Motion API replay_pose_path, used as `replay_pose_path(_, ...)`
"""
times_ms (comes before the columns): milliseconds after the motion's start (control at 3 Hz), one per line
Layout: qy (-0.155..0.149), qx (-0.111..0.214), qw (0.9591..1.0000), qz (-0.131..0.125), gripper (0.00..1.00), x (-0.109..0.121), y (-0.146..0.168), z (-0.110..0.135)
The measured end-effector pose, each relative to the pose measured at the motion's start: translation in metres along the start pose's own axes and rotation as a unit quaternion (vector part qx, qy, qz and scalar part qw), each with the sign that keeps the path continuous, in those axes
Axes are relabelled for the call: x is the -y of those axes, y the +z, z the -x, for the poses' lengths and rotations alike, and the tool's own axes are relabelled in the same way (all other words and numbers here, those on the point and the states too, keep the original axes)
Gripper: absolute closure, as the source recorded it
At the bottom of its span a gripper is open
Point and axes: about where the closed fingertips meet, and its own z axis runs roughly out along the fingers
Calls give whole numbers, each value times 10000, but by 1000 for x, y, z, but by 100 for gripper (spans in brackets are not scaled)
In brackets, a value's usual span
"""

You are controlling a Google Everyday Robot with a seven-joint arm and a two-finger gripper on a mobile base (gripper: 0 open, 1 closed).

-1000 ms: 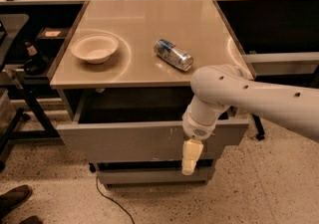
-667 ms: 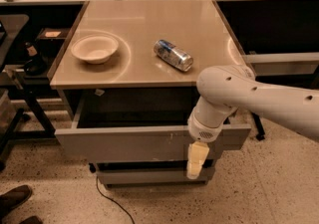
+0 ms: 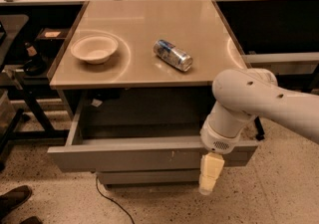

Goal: Open top drawer

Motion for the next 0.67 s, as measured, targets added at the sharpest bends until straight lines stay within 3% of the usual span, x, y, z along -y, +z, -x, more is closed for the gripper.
replay_pose_path(333, 492, -199, 9984, 179, 0, -59, -31, -40)
replay_pose_path(667, 478, -114, 9986, 213, 0, -50, -24, -40)
